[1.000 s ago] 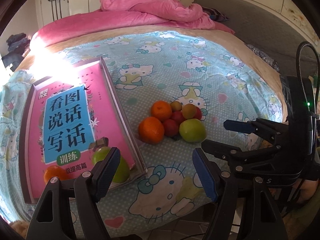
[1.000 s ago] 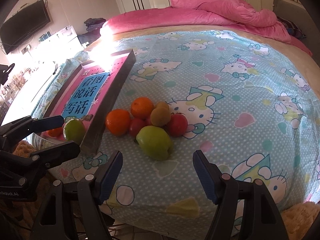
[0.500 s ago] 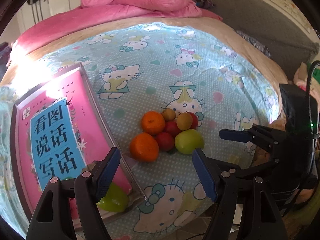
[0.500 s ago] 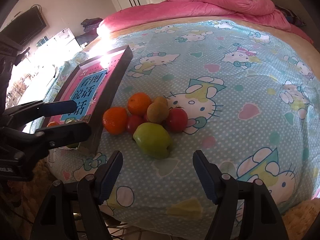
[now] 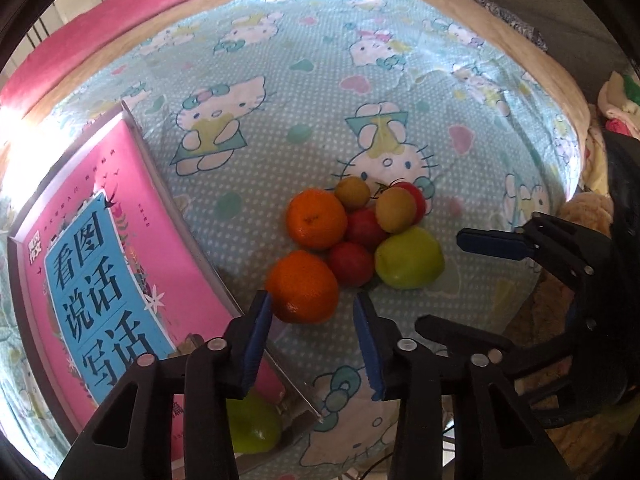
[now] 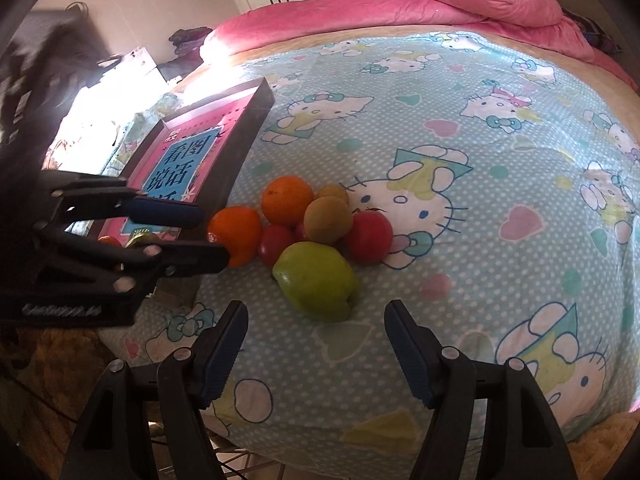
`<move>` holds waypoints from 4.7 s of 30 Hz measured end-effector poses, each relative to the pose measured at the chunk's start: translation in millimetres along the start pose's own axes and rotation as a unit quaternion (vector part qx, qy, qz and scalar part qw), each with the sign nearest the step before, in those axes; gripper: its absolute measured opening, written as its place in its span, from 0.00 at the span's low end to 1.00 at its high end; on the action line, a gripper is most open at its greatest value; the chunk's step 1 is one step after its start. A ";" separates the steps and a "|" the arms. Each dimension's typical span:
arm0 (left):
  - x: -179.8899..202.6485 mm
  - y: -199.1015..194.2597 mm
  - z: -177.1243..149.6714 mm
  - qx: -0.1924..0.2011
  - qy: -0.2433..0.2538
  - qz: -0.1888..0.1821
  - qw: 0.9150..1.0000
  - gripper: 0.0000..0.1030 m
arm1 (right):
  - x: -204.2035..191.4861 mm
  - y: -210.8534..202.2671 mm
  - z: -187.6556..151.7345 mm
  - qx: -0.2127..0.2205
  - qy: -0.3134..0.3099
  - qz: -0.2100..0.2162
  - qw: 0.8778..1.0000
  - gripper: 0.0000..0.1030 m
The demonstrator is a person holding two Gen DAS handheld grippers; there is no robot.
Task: Organize fruits
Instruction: 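Grasp another mandarin orange with the left tool while the right tool grasps a green pear, then lift the orange with the left tool while the right tool lifts the pear toward the workbook, then lower the orange with the left tool while the right tool lowers the pear beside the placed fruit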
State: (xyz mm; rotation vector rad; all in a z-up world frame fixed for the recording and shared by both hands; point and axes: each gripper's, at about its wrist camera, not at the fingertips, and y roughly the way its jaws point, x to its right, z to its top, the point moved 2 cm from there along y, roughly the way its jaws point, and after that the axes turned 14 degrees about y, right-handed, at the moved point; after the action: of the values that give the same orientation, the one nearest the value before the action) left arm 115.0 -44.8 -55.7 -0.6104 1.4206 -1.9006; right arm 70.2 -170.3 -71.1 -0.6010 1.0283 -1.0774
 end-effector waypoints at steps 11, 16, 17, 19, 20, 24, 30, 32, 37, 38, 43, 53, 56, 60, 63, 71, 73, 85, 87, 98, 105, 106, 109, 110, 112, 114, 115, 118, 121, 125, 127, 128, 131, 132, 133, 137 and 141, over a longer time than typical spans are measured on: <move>-1.1 12.7 10.5 -0.034 0.025 0.021 0.999 0.37 | 0.4 12.0 4.2 0.002 -0.003 -0.002 1.000 0.57; -1.5 16.0 14.1 -0.046 0.031 0.025 0.998 0.37 | -5.8 19.2 3.9 0.005 -0.022 -0.010 1.000 0.49; -1.4 16.4 14.1 -0.048 0.033 0.025 0.998 0.37 | -6.7 20.9 4.1 0.005 -0.025 -0.013 1.000 0.49; -1.0 18.4 16.6 -0.052 0.037 0.027 0.998 0.38 | -7.6 23.9 5.0 0.004 -0.028 -0.016 0.999 0.48; -0.7 19.3 17.5 -0.054 0.040 0.029 0.997 0.38 | -8.0 25.1 5.4 0.003 -0.030 -0.018 0.999 0.47; 1.5 23.8 22.1 -0.062 0.047 0.041 0.996 0.43 | -10.1 30.6 6.4 0.004 -0.037 -0.025 0.999 0.47; 3.5 28.4 26.1 -0.068 0.053 0.054 0.995 0.46 | -7.0 33.0 8.5 0.001 -0.031 -0.017 0.999 0.47; 5.3 29.1 25.5 -0.066 0.060 0.061 0.994 0.46 | -4.8 31.4 9.1 -0.001 -0.023 -0.010 1.000 0.47; 8.2 28.7 24.1 -0.057 0.062 0.075 0.994 0.42 | 2.1 26.0 9.7 -0.008 0.004 0.012 1.000 0.47; 8.7 27.8 23.3 -0.055 0.057 0.078 0.994 0.41 | 4.2 24.1 10.0 -0.009 0.012 0.019 1.000 0.47; 6.1 16.5 13.7 -0.020 0.012 0.052 0.998 0.41 | 12.6 16.0 8.8 -0.014 0.040 0.040 0.998 0.47; 5.8 -15.3 -14.9 0.051 -0.072 0.006 0.996 0.41 | 6.8 4.3 4.1 -0.006 0.025 0.043 0.999 0.47; 3.8 -24.7 -25.1 0.061 -0.085 0.001 0.995 0.41 | 3.3 2.2 -0.1 -0.010 0.019 0.048 0.999 0.47; 4.2 -34.7 -30.3 0.077 -0.097 -0.005 0.992 0.41 | -4.4 2.9 -2.6 -0.012 0.005 0.049 0.999 0.47; -2.3 -38.2 -29.4 0.085 -0.100 -0.004 0.991 0.41 | -9.5 0.6 -3.7 -0.008 -0.004 0.054 0.998 0.47; -4.3 -42.6 -34.5 0.089 -0.105 -0.003 0.990 0.41 | -20.3 -8.1 -4.3 0.009 -0.020 0.074 0.997 0.47; -5.2 -43.8 -36.6 0.090 -0.108 -0.002 0.990 0.41 | -22.7 -10.1 -5.3 0.013 -0.026 0.075 0.997 0.47; -19.5 -59.9 -53.3 0.105 -0.134 0.006 0.985 0.41 | -32.0 -24.9 -4.0 0.047 -0.046 0.090 0.994 0.47; -22.4 -62.3 -57.3 0.106 -0.139 0.008 0.985 0.41 | -34.9 -25.7 -4.6 0.050 -0.050 0.091 0.993 0.47; -40.3 -77.6 -82.5 0.115 -0.169 0.024 0.979 0.41 | -48.6 -30.1 -6.9 0.065 -0.071 0.102 0.990 0.47; -54.7 -85.7 -99.9 0.119 -0.193 0.035 0.973 0.41 | -56.9 -30.6 -11.0 0.066 -0.082 0.106 0.989 0.47; -57.0 -87.0 -102.6 0.120 -0.197 0.037 0.972 0.41 | -58.2 -30.6 -11.5 0.066 -0.085 0.106 0.989 0.47; -63.4 -91.2 -110.1 0.123 -0.207 0.041 0.970 0.41 | -62.8 -30.7 -13.2 0.067 -0.090 0.107 0.988 0.47; -65.6 -92.4 -113.0 0.124 -0.210 0.043 0.969 0.41 | -64.6 -30.8 -13.6 0.067 -0.092 0.107 0.988 0.47; -71.2 -94.8 -119.6 0.125 -0.220 0.046 0.966 0.41 | -67.7 -31.3 -13.8 0.068 -0.094 0.109 0.987 0.47; -76.3 -97.2 -125.9 0.127 -0.230 0.049 0.964 0.41 | -71.8 -32.0 -14.4 0.068 -0.097 0.112 0.987 0.47; -79.5 -98.2 -129.5 0.127 -0.235 0.051 0.962 0.41 | -73.8 -32.5 -15.0 0.069 -0.098 0.114 0.986 0.47; -86.2 -100.4 -138.4 0.127 -0.247 0.059 0.959 0.41 | -82.5 -33.5 -17.9 0.069 -0.106 0.123 0.984 0.47; -93.4 -102.0 -147.6 0.127 -0.260 0.064 0.955 0.41 | -90.4 -33.2 -20.5 0.068 -0.114 0.128 0.983 0.47; -104.8 -102.6 -160.7 0.125 -0.278 0.075 0.949 0.41 | -101.6 -31.3 -23.8 0.064 -0.121 0.133 0.982 0.47; -111.9 -101.8 -169.3 0.125 -0.292 0.076 0.945 0.41 | -106.6 -30.5 -24.8 0.063 -0.125 0.134 0.981 0.47; -114.7 -101.2 -172.4 0.124 -0.299 0.077 0.943 0.41 | -108.6 -30.3 -25.3 0.063 -0.127 0.134 0.981 0.47; -123.1 -99.5 -182.5 0.123 -0.318 0.075 0.937 0.41 | -115.1 -29.2 -26.2 0.062 -0.131 0.136 0.980 0.47; -125.2 -98.9 -184.7 0.124 -0.323 0.072 0.935 0.41 | -117.4 -28.5 -26.1 0.063 -0.132 0.136 0.980 0.47; -126.5 -98.2 -186.1 0.124 -0.326 0.072 0.934 0.41 | -119.3 -27.6 -25.9 0.062 -0.132 0.137 0.980 0.47; -128.8 -94.9 -188.2 0.123 -0.332 0.069 0.932 0.41 | -130.2 -24.2 -25.9 0.058 -0.137 0.142 0.979 0.47; -130.8 -91.0 -189.6 0.121 -0.335 0.068 0.932 0.41 | -148.6 -18.8 -29.1 0.052 -0.150 0.150 0.976 0.47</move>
State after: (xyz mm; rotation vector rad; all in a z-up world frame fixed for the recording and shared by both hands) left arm 44.7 190.1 -21.1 -0.9012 0.7546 -1.5080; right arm 19.8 -39.2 -11.8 -0.4874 0.7642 -0.7418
